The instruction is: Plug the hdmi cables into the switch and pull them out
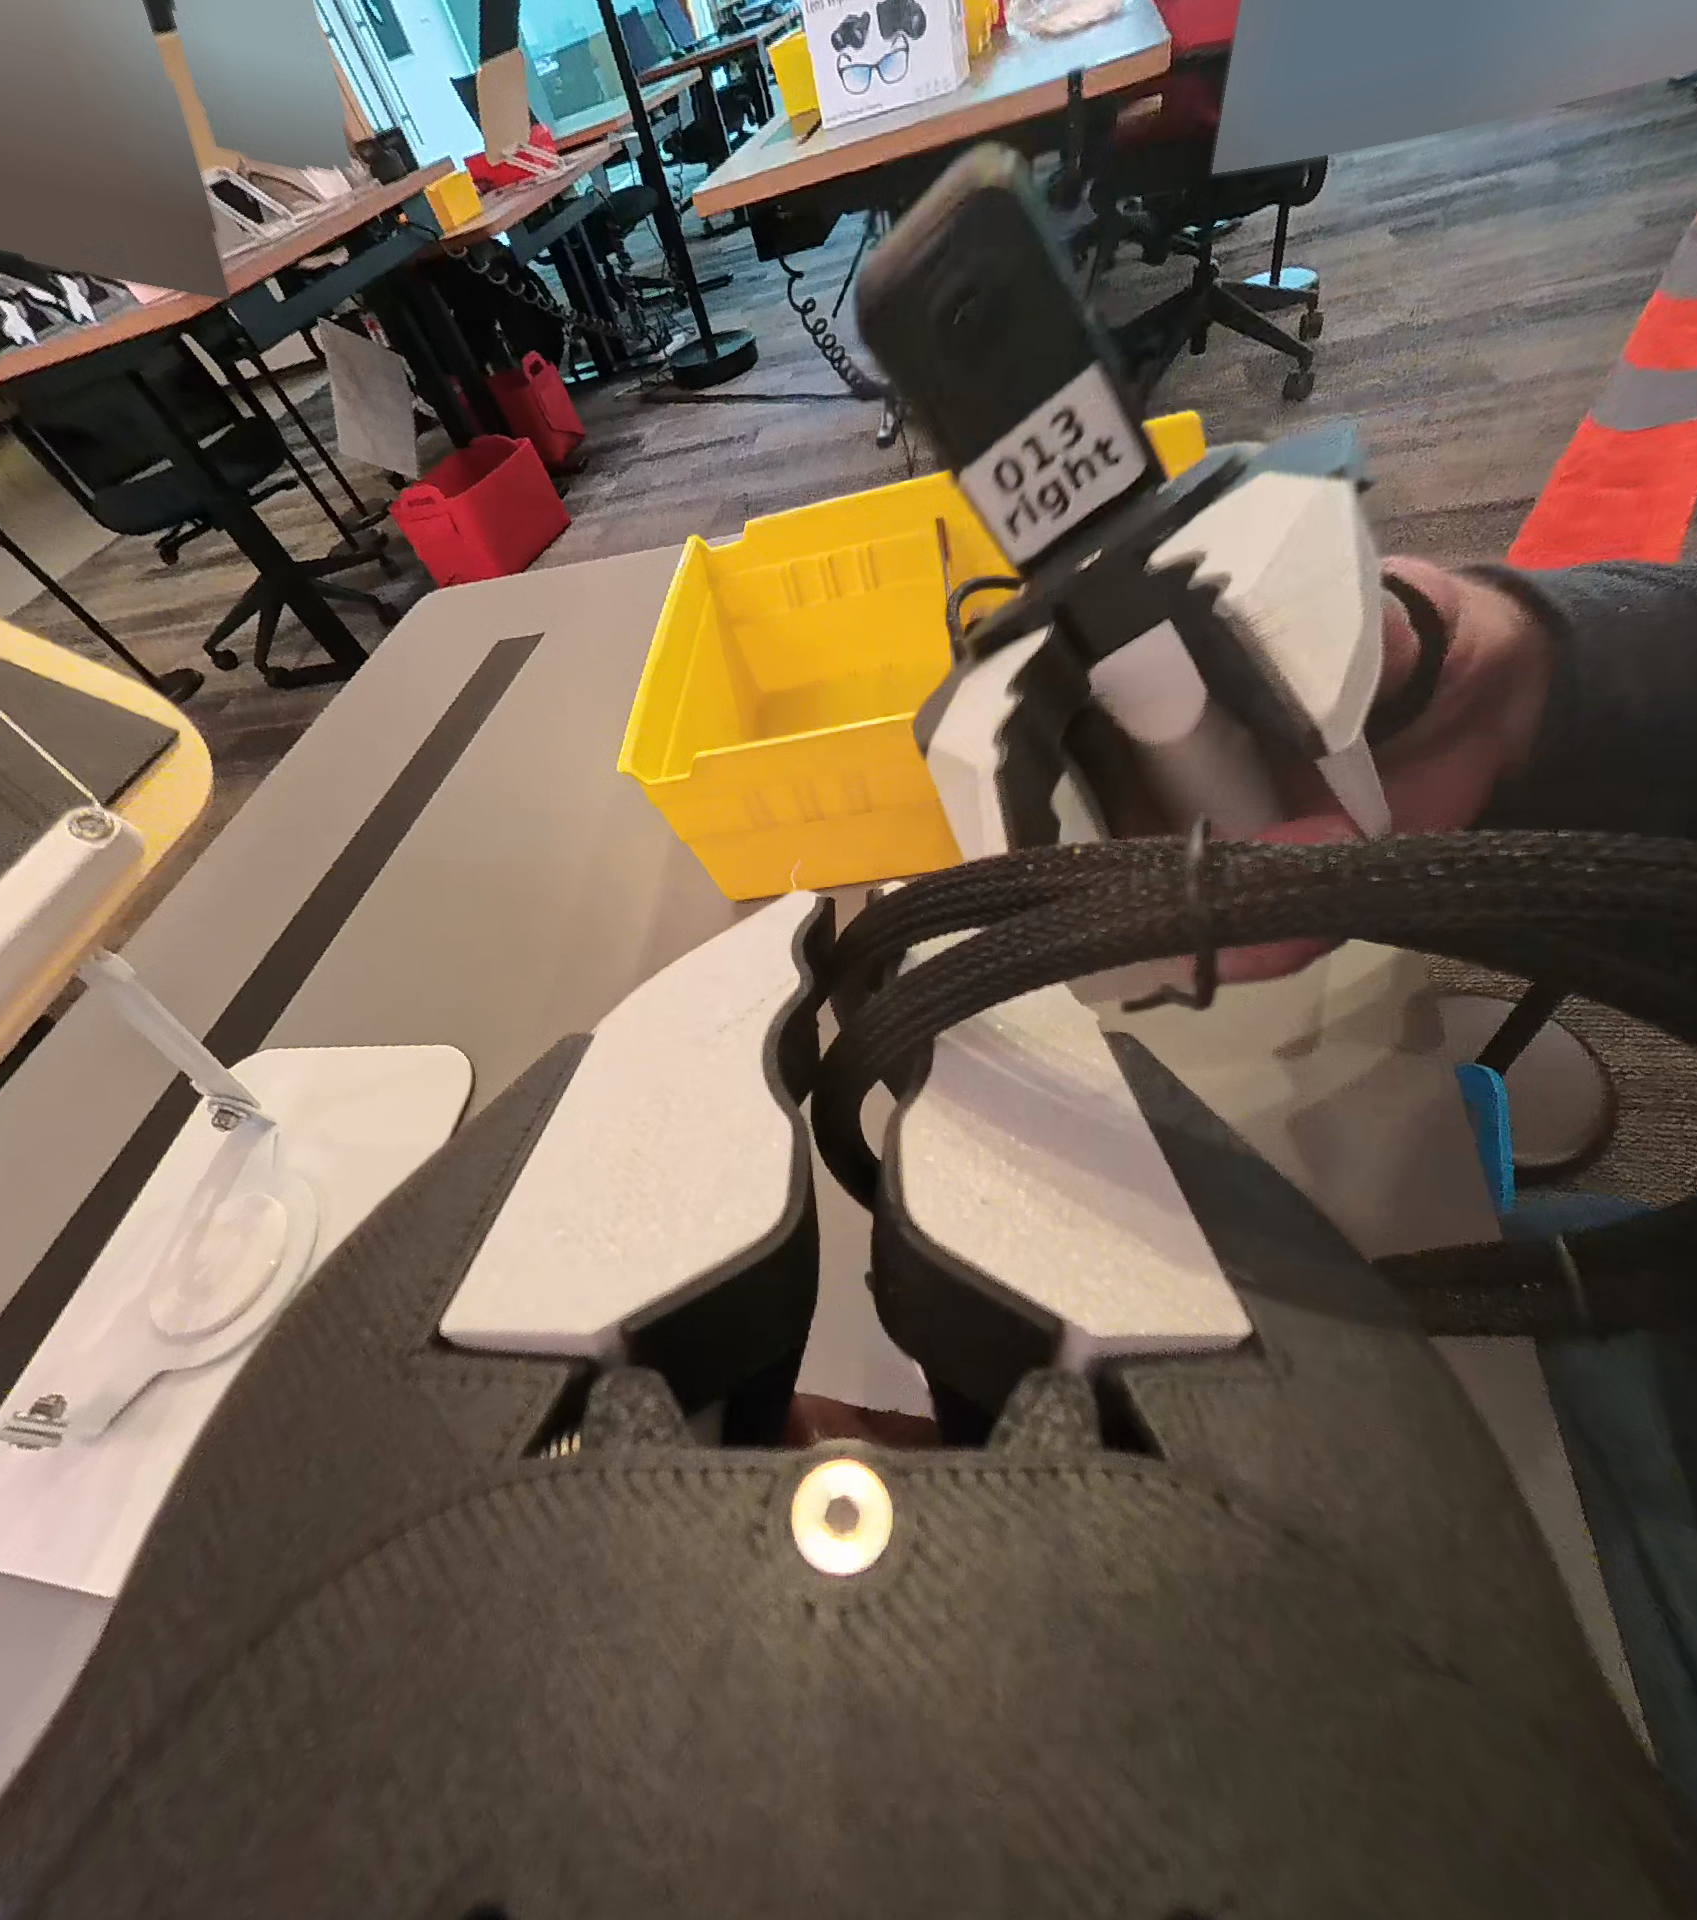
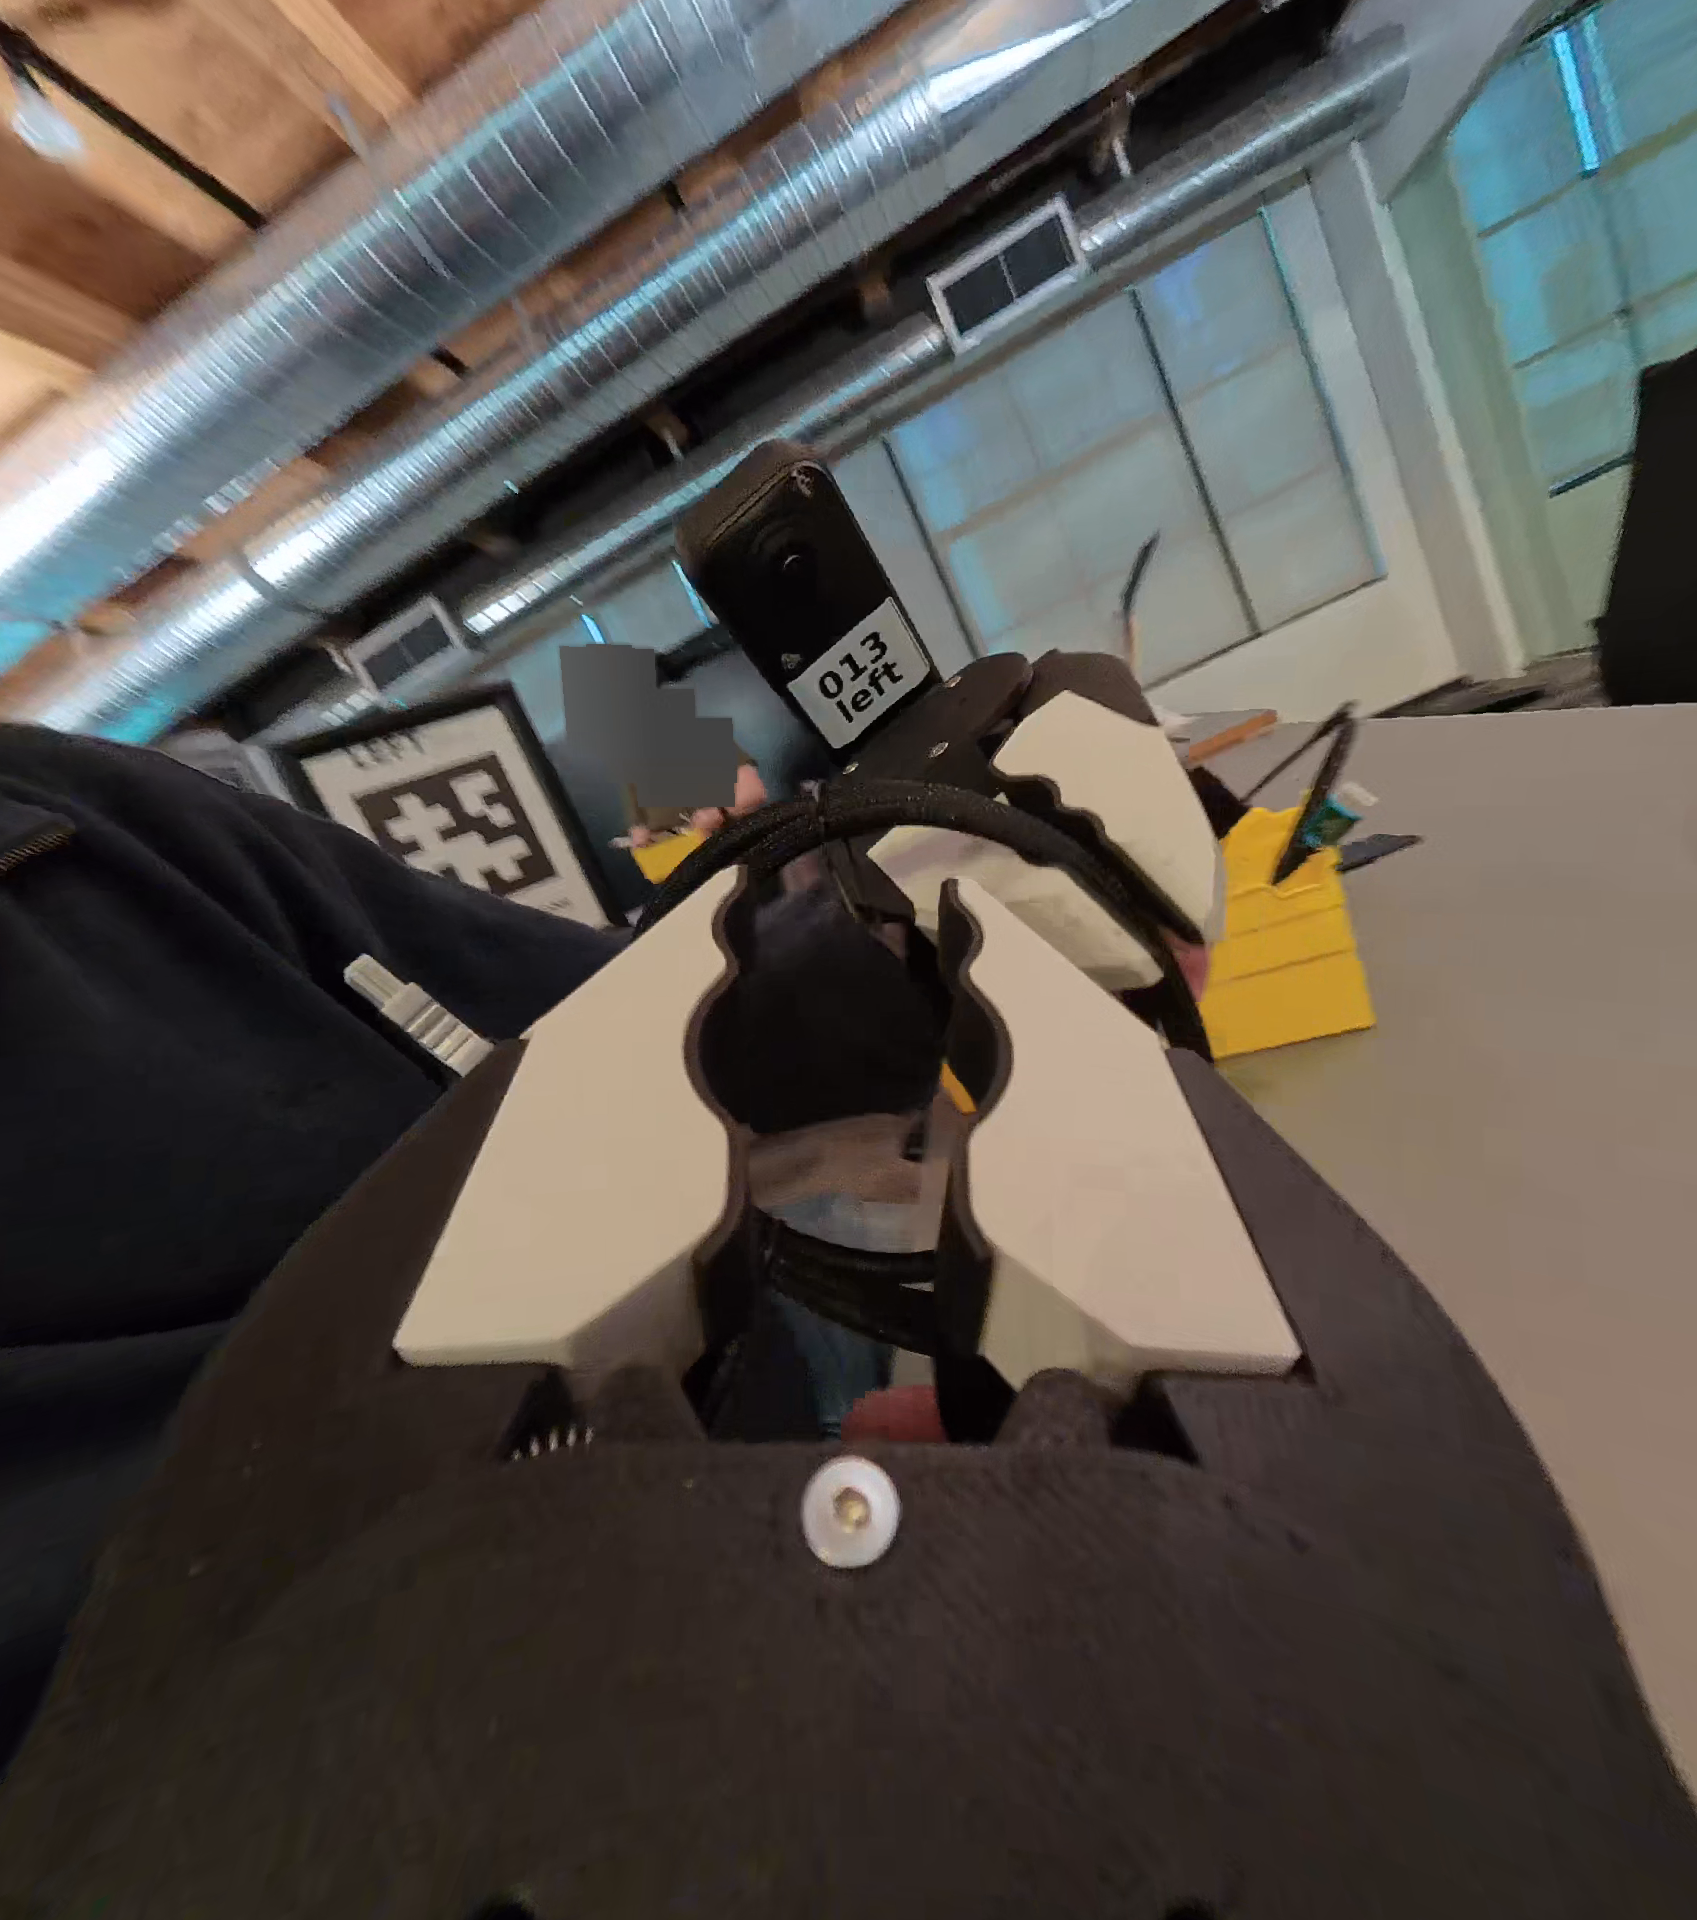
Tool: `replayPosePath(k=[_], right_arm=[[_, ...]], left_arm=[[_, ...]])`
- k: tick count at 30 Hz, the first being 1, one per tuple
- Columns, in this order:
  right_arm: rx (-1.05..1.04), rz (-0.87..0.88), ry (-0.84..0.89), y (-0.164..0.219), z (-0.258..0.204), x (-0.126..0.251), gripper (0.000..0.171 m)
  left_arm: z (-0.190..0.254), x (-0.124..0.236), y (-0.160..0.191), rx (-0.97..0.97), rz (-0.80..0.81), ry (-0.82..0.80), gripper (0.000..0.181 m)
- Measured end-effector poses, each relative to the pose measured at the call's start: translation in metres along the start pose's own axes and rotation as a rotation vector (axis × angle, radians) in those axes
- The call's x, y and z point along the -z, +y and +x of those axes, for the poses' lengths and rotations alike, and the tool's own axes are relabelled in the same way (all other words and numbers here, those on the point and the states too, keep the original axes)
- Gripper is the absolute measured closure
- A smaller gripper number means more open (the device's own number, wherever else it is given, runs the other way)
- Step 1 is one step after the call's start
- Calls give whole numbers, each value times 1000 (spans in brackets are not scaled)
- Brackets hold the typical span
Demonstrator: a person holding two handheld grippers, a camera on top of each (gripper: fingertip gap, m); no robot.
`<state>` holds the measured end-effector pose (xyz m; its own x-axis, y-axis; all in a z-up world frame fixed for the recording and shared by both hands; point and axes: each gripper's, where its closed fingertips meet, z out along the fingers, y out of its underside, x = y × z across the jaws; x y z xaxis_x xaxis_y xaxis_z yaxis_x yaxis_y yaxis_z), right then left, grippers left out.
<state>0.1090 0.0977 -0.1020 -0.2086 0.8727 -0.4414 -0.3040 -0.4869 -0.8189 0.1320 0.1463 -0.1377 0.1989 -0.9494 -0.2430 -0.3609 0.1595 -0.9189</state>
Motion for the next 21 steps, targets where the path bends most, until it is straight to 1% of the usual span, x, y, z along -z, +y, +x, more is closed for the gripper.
replayPosePath(k=[4,9,11,15,17,18,21], right_arm=[[-171,100,-125,0,-4,4,137],[-364,187,-234,4,-6,7,134],[-428,212,-270,5,-6,7,136],[-533,265,-311,3,-3,6,135],[-561,287,-316,2,-2,6,137],[-575,289,-315,3,-1,5,135],[-625,309,-322,5,2,2,137]], left_arm=[[-1,-1,-7,-19,3,-4,177],[-5,-1,-13,-52,9,-35,177],[-7,-3,-13,-72,4,-47,177],[-5,-7,-15,-110,0,-56,177],[-6,-8,-15,-128,-2,-66,177],[-6,-9,-14,-131,-1,-68,176],[-8,-11,-12,-121,6,-67,177]])
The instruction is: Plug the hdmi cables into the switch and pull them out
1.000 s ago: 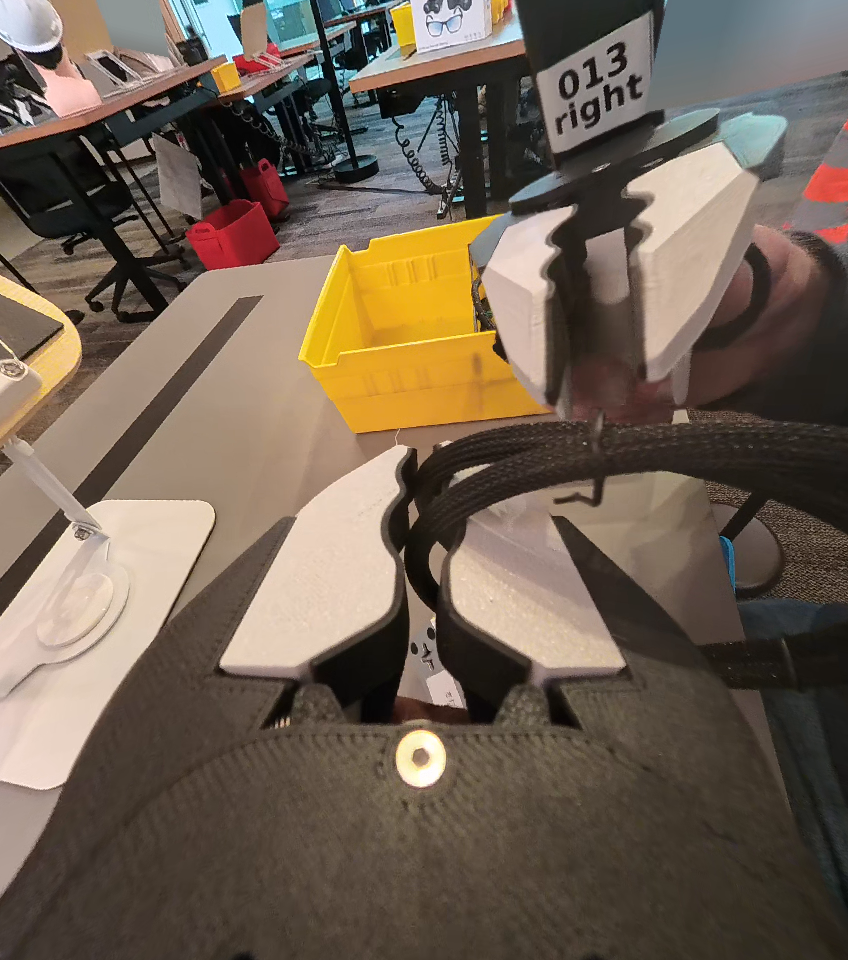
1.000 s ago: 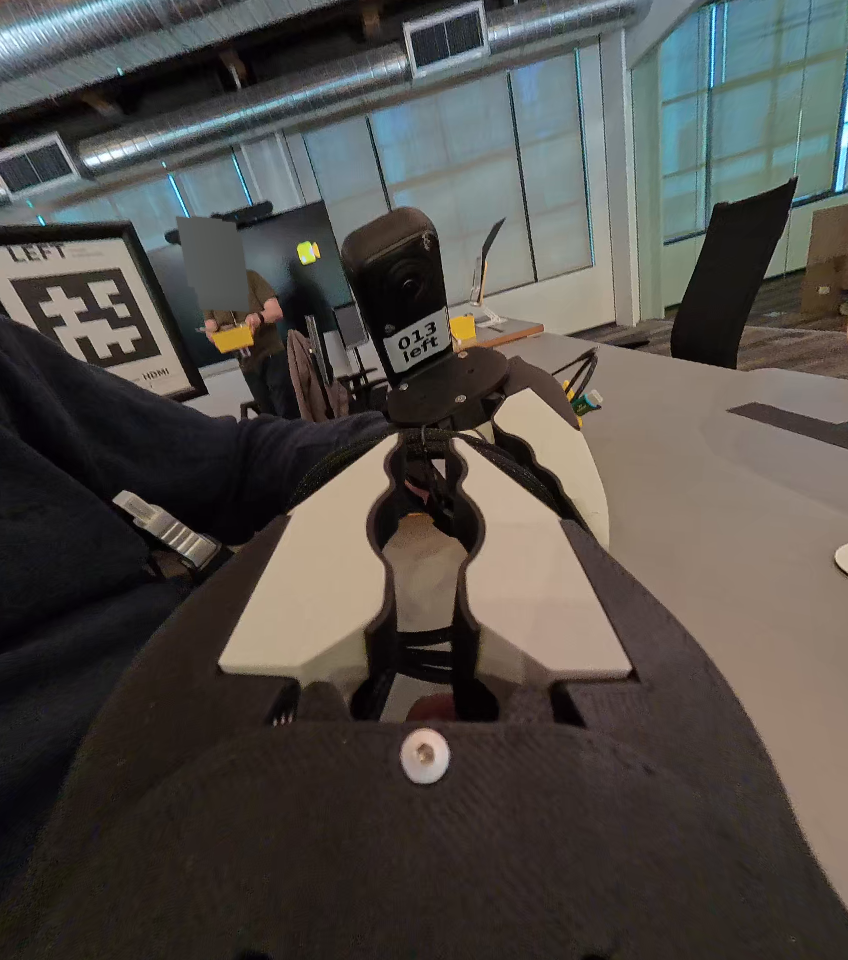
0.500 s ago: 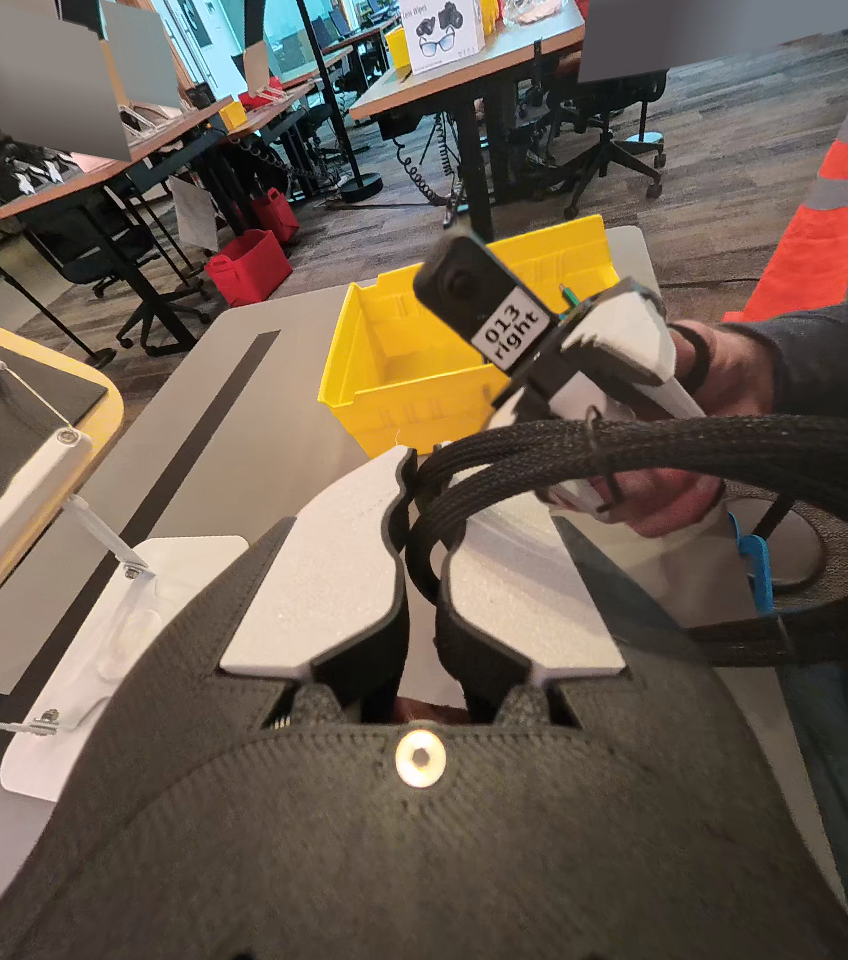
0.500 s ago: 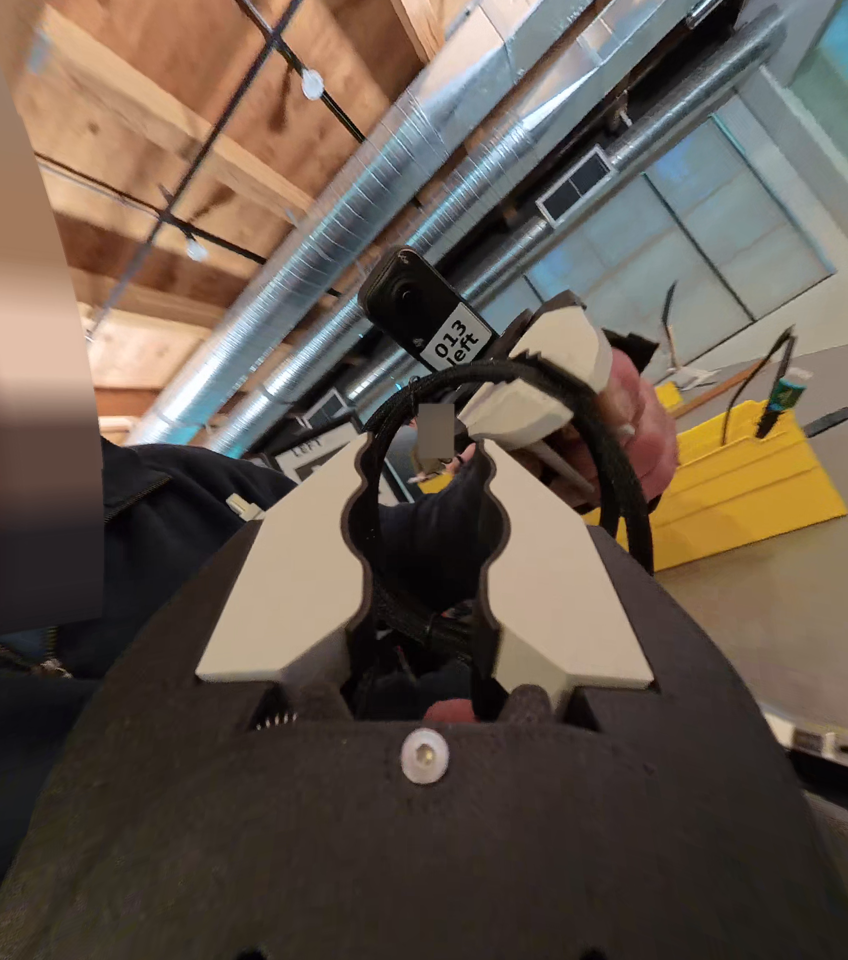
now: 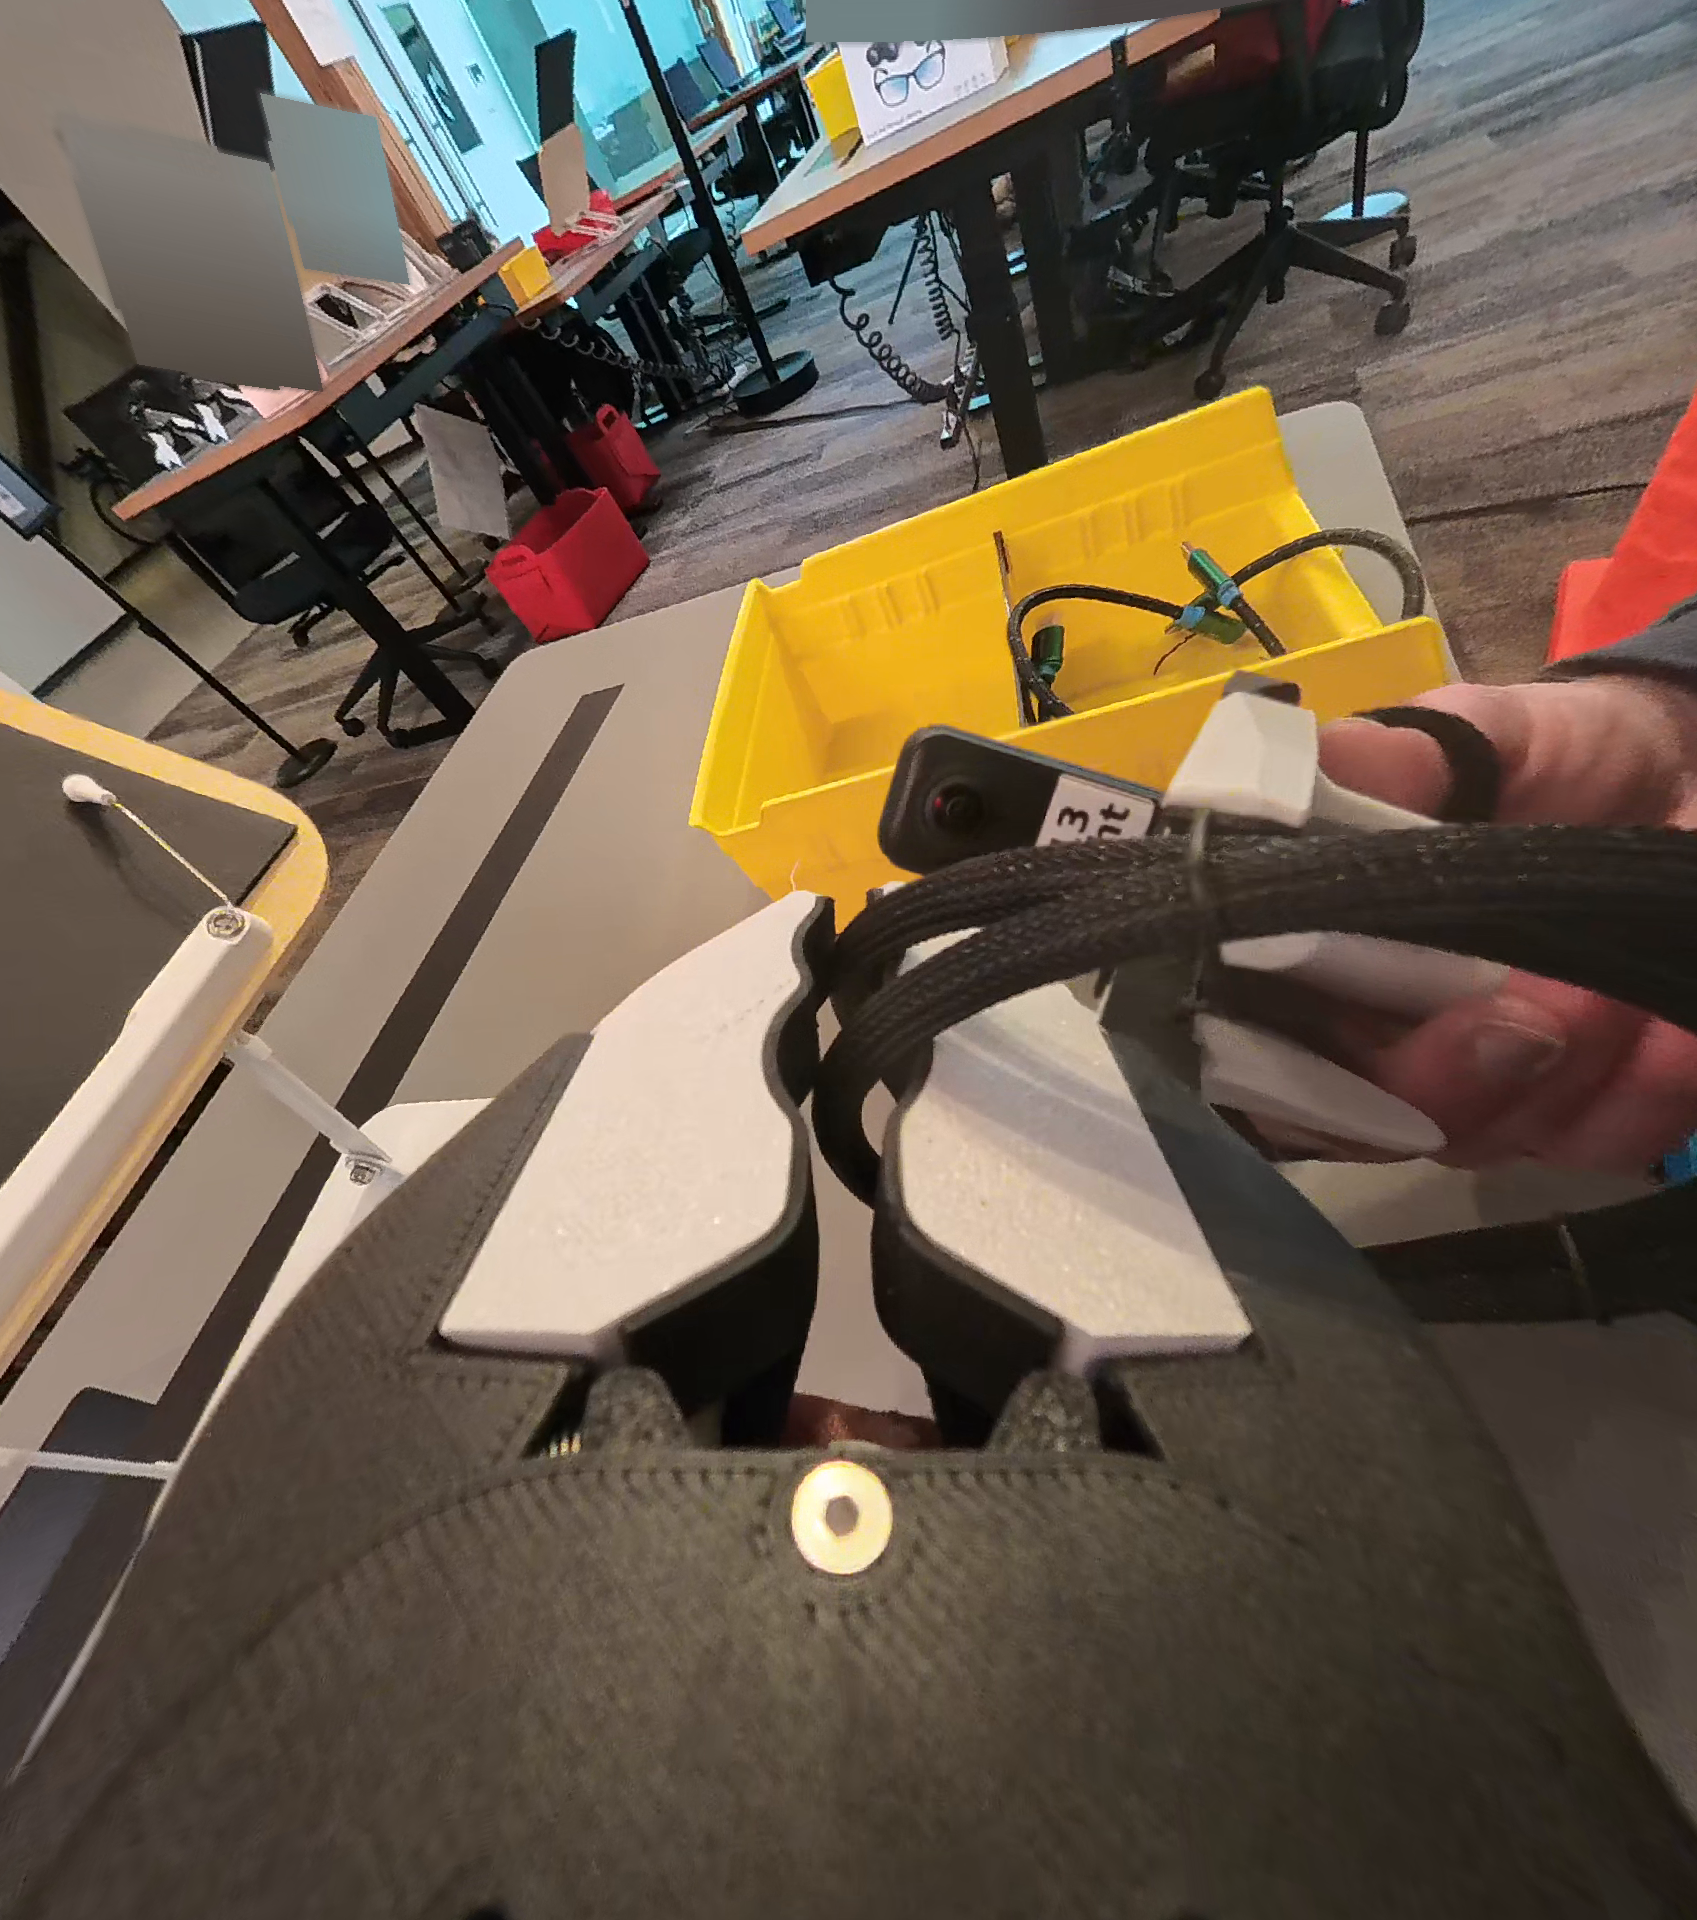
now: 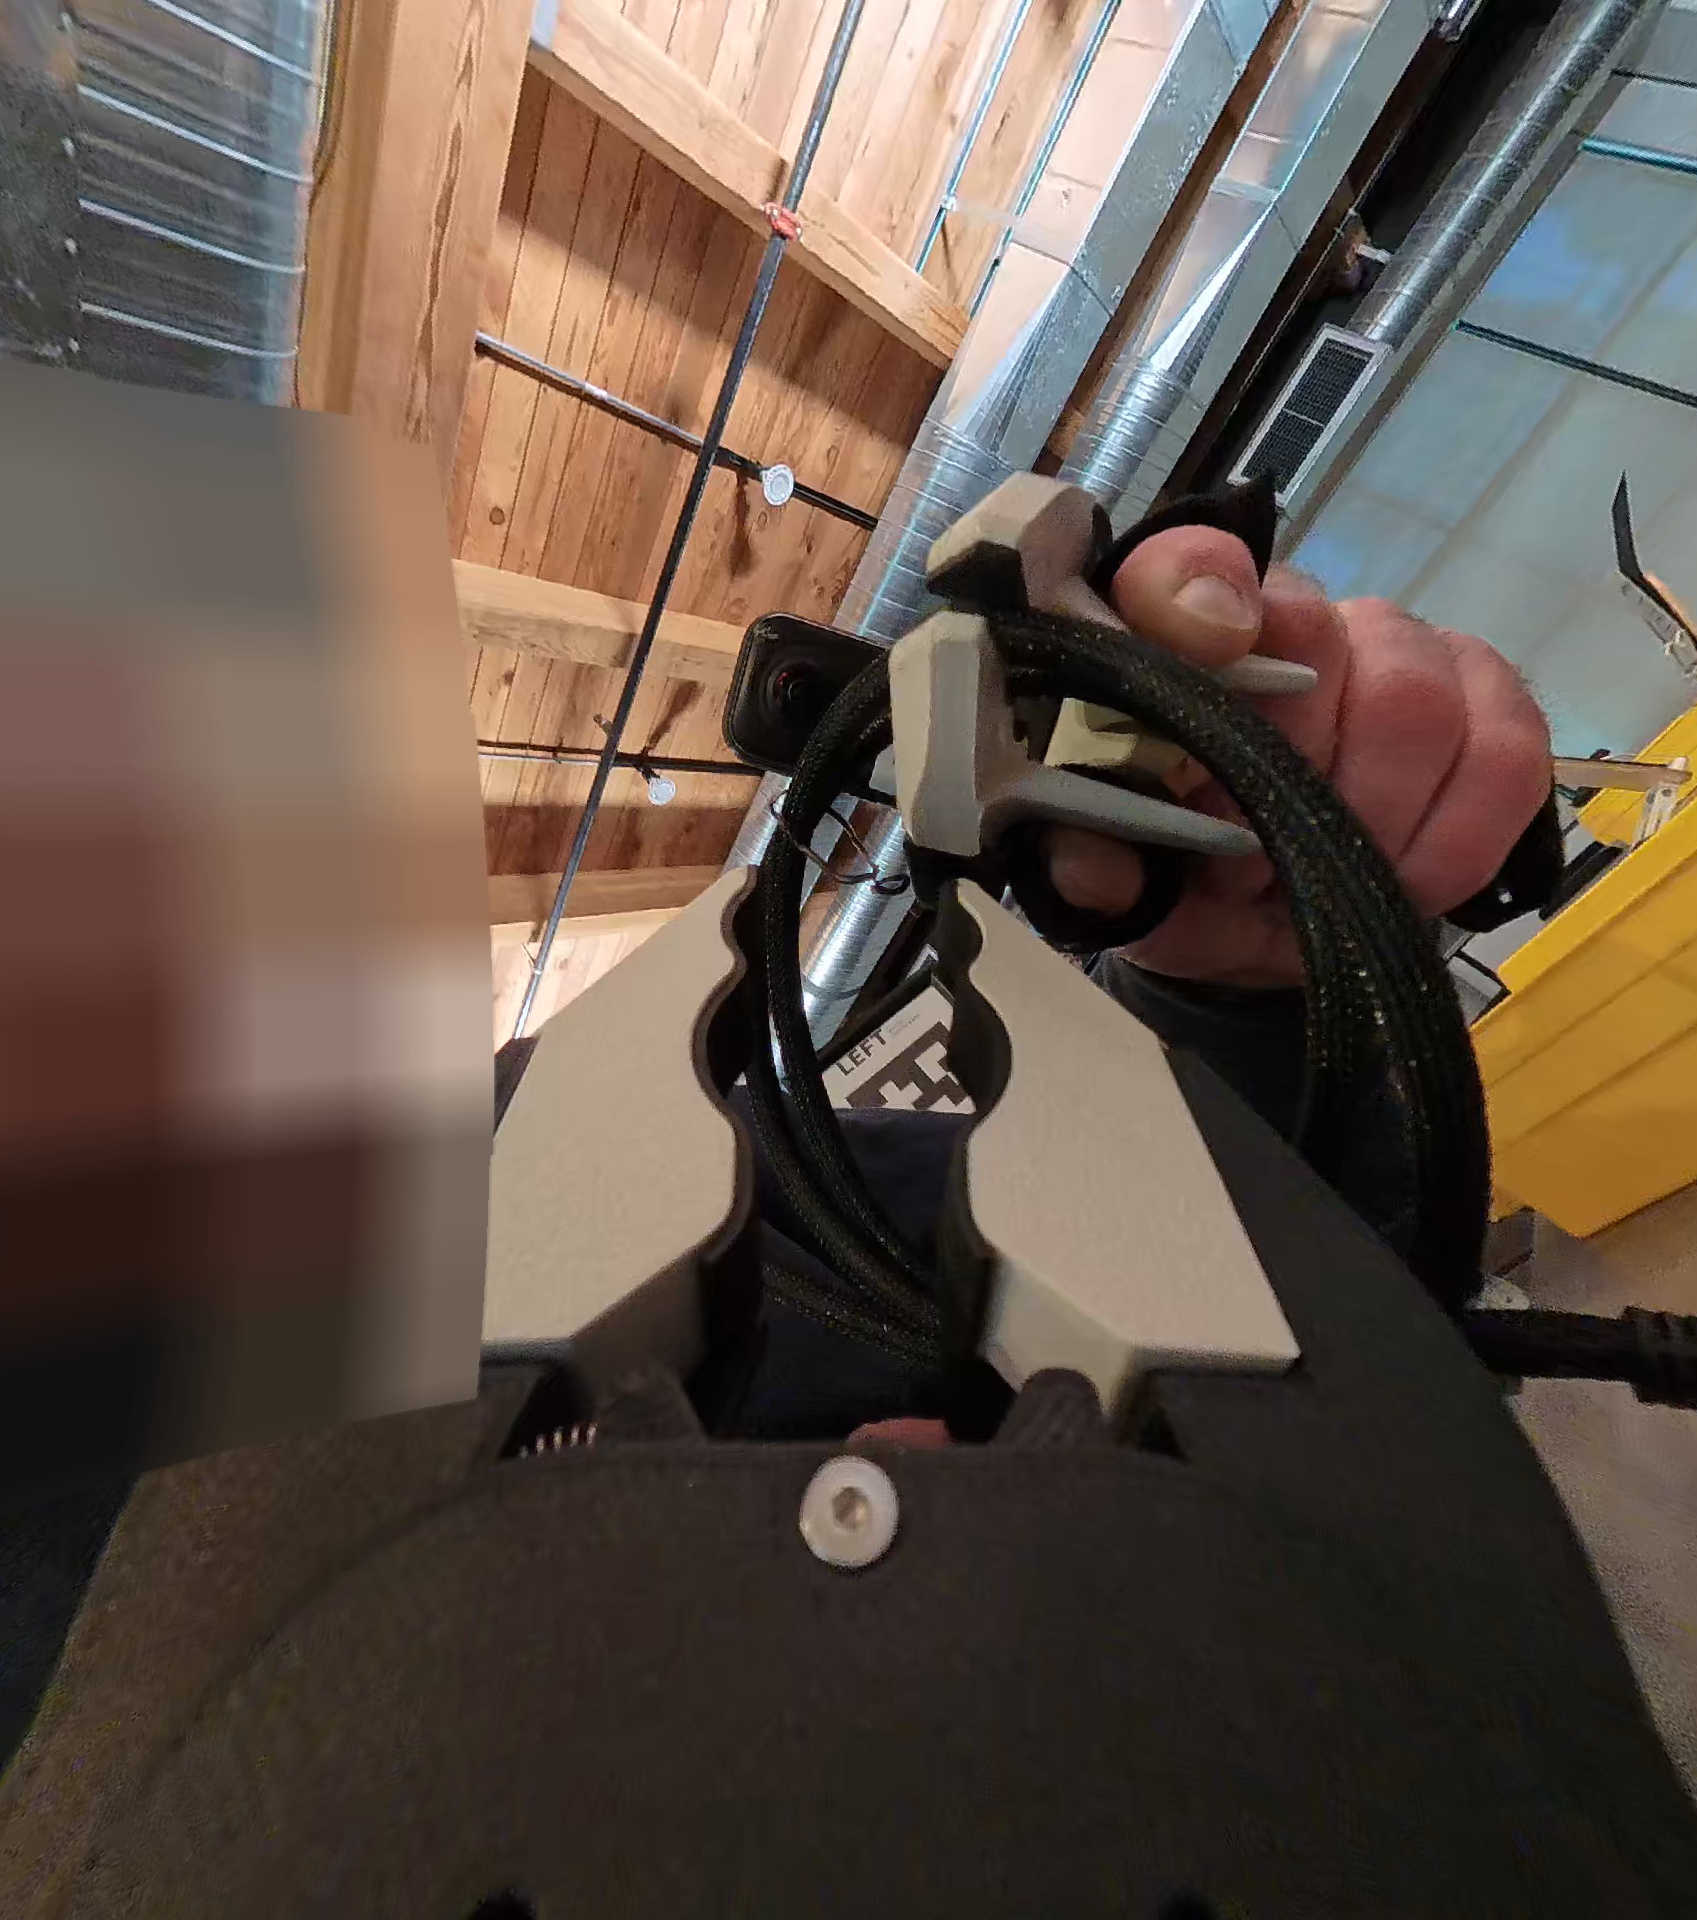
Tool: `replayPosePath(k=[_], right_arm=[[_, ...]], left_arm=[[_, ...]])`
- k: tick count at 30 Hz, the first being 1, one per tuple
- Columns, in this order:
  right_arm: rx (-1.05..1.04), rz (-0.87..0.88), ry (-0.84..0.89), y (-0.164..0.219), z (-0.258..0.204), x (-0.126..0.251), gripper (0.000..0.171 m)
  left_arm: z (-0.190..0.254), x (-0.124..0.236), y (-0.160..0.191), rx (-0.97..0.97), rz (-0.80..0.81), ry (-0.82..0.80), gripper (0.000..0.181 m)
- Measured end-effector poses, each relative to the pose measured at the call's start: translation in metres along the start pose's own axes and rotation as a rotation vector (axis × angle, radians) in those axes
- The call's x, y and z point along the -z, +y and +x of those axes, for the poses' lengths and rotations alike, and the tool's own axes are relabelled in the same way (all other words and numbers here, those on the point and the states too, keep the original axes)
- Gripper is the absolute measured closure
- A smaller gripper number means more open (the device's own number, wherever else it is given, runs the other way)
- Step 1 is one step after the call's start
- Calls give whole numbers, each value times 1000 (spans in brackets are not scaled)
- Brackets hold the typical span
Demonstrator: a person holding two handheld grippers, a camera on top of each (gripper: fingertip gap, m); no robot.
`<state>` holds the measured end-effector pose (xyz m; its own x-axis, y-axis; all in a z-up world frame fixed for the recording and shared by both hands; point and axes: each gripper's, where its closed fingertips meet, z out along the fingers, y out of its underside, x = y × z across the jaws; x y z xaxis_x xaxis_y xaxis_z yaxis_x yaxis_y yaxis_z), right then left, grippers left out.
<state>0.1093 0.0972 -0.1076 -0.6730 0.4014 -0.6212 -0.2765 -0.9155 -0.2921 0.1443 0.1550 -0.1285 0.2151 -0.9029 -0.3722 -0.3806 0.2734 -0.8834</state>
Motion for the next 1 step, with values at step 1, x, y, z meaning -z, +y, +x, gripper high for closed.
replayPosePath(k=[1], right_arm=[[-15,16,-7,-1,0,0,137]], left_arm=[[-1,0,2,5,2,2,177]])
